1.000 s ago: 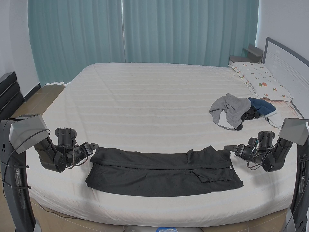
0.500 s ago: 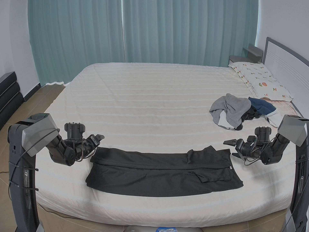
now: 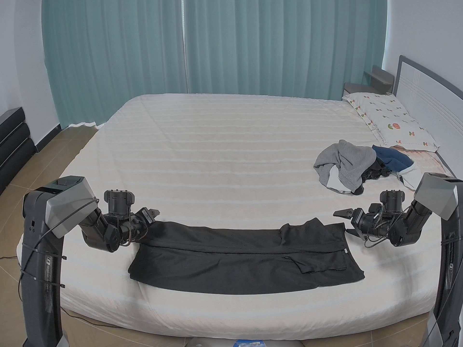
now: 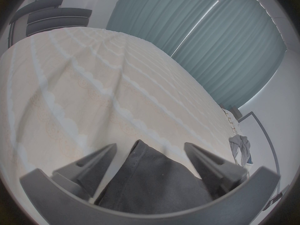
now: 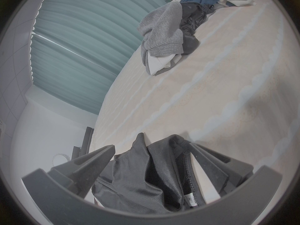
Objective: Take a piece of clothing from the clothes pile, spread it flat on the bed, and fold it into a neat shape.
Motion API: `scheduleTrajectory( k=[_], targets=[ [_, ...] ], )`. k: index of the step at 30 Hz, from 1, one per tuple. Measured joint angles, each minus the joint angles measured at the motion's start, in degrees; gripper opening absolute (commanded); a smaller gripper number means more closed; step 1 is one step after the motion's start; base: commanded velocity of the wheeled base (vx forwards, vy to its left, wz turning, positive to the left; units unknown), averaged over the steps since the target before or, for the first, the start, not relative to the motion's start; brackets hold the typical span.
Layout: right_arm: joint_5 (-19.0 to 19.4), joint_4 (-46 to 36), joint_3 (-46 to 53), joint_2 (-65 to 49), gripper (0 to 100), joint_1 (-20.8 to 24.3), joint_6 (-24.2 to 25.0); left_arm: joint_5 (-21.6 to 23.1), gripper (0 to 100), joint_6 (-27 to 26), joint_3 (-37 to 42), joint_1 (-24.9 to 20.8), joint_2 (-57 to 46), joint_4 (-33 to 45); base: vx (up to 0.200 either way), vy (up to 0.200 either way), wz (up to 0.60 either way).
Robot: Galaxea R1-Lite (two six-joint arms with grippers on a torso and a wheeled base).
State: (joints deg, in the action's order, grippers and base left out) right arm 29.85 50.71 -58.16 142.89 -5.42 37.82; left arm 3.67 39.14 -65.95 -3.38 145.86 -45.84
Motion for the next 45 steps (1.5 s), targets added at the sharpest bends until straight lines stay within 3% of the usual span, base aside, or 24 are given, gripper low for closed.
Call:
scheduleTrajectory(
  k=[16, 38, 39, 45],
  targets=[
    [-3.5, 0.0, 0.0, 0.2, 100, 0.2, 0.3, -7.9, 0, 2.6, 0.4, 0.5, 1.1, -4.1, 0.000, 0.000, 0.00],
    [-5.8, 0.2, -2.8, 2.3, 100, 1.5, -0.1, -8.2, 0, 2.5, 0.5, 0.5, 1.7, -4.5, 0.000, 0.000, 0.00],
    [-6.7, 0.1, -3.1, 2.6, 0, 1.7, -0.2, -8.2, 0, 2.5, 0.5, 0.5, 1.7, -4.5, 0.000, 0.000, 0.00],
    [-9.9, -0.1, -4.8, 4.2, 0, 2.4, -0.5, -8.2, 0, 2.5, 0.5, 0.5, 1.7, -4.5, 0.000, 0.000, 0.00]
  ],
)
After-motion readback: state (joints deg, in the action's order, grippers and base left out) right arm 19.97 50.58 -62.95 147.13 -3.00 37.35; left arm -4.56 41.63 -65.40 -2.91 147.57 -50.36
